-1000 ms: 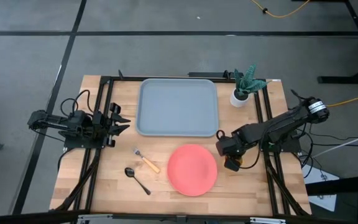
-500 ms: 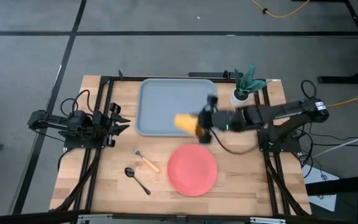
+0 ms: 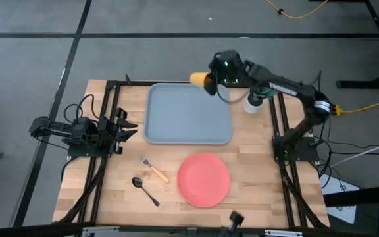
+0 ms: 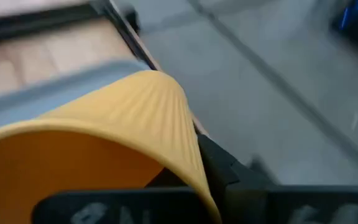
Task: Pick and place plate/cup/fork/spoon on tray
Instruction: Put the yellow cup on the top right of the blue tray, then put the pink plate on the blue tray
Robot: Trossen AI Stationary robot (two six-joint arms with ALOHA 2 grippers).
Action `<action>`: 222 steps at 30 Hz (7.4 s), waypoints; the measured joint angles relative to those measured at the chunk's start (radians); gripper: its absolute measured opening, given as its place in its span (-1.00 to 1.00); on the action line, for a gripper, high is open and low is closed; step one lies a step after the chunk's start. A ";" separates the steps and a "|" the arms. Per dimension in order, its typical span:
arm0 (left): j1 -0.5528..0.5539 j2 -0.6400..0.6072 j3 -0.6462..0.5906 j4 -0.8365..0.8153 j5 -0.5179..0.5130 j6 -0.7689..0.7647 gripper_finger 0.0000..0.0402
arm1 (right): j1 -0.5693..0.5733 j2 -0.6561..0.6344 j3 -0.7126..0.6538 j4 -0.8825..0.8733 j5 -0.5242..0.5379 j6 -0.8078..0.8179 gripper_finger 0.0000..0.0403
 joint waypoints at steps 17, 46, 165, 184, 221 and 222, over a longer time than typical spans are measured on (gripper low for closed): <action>0.000 0.000 0.000 -0.008 -0.010 0.000 -0.60 | -0.194 0.434 0.378 -0.663 -0.087 -0.120 -0.99; 0.000 0.000 0.000 -0.011 -0.010 0.000 -0.60 | -0.193 0.435 0.261 -0.605 -0.108 -0.134 -0.89; -0.001 0.000 0.000 -0.055 -0.005 -0.385 -0.60 | 0.708 -0.347 -0.734 0.028 -0.207 0.997 -0.37; -0.001 0.000 0.000 -0.055 -0.029 -0.348 -0.60 | 0.709 -0.211 -0.885 0.365 -0.106 1.015 -0.37; -0.001 0.000 0.000 -0.060 -0.029 -0.333 -0.60 | 0.676 -0.044 -0.760 0.996 -0.316 0.900 -0.98; -0.001 0.000 0.000 -0.060 -0.029 -0.333 -0.60 | 0.666 -0.058 -0.743 0.996 -0.313 0.866 -0.98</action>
